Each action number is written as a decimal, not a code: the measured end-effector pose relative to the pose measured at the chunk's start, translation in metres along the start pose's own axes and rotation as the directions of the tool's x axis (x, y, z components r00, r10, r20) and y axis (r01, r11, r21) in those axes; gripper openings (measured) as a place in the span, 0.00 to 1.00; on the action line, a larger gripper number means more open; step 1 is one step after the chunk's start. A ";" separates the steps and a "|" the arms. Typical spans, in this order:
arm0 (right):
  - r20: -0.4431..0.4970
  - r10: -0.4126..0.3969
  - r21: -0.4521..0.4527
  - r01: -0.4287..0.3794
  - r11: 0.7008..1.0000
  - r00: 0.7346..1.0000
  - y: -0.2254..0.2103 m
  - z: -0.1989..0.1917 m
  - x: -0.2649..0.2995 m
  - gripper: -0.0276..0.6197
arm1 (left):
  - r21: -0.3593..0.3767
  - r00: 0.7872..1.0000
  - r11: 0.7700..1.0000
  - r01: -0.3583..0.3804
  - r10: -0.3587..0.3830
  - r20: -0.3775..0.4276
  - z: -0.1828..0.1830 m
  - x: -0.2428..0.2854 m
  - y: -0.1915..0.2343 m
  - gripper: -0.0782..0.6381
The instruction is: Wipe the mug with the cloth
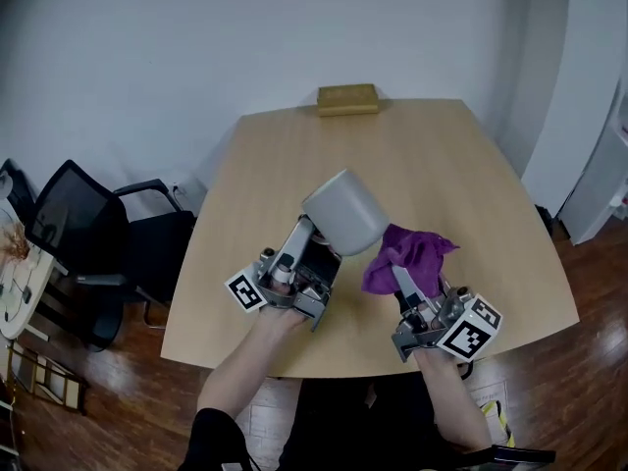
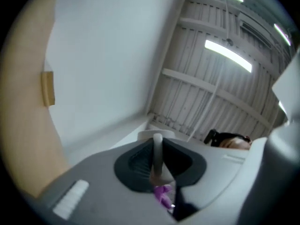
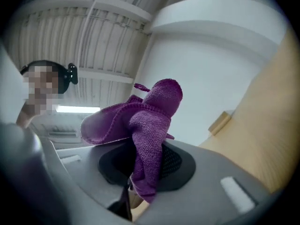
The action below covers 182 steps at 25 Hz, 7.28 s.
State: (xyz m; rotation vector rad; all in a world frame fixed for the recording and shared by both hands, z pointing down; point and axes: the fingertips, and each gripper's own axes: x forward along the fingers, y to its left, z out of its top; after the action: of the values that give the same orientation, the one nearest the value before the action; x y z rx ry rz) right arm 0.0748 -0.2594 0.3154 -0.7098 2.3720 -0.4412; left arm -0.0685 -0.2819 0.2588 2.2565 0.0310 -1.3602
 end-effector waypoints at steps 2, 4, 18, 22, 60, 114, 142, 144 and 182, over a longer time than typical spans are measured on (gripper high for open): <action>0.086 0.022 -0.157 -0.009 0.988 0.996 0.022 0.032 0.005 0.17 | -0.027 0.998 0.999 -0.037 0.039 0.049 -0.001 -0.002 0.004 0.20; 0.144 0.060 -0.337 -0.008 0.941 0.988 0.048 0.055 0.012 0.17 | -0.066 0.995 0.997 -0.043 0.049 0.086 -0.003 -0.002 0.005 0.20; -0.089 -0.135 -0.485 0.076 0.871 0.987 0.007 -0.016 0.028 0.17 | -0.126 0.980 0.992 -0.027 0.051 0.193 -0.008 -0.005 0.004 0.20; 0.114 -0.061 -0.477 0.109 0.872 0.992 0.028 0.048 0.015 0.17 | -0.132 0.984 0.991 -0.002 0.025 0.175 -0.011 0.002 0.000 0.20; 0.080 0.519 -0.224 -0.492 0.841 0.851 0.088 0.065 -0.037 0.17 | 0.012 0.727 0.862 0.506 -0.419 -0.543 -0.119 -0.004 -0.115 0.20; -0.114 -0.173 -0.091 0.163 0.982 0.978 -0.067 0.015 -0.041 0.17 | 0.721 0.618 0.691 0.056 0.543 -0.568 -0.057 -0.035 0.139 0.20; -0.146 -0.130 -0.022 0.128 0.992 0.981 -0.084 0.007 -0.035 0.17 | 0.819 0.320 0.574 -0.007 0.777 -0.542 -0.007 -0.070 0.268 0.24; -0.149 -0.132 -0.023 0.130 0.991 0.980 -0.085 0.008 -0.035 0.17 | 0.830 0.277 0.557 0.028 0.794 -0.542 -0.008 -0.075 0.268 0.26; -0.164 -0.148 0.035 0.155 0.987 0.975 -0.094 0.007 -0.043 0.17 | 0.946 0.064 0.055 -0.319 0.997 -0.036 0.050 -0.082 0.323 0.19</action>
State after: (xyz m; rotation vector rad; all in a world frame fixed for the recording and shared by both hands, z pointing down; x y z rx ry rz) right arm 0.1433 -0.3106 0.3742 -0.8662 2.4569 -0.6399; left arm -0.0636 -0.5664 0.4384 2.4343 -1.6564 0.5160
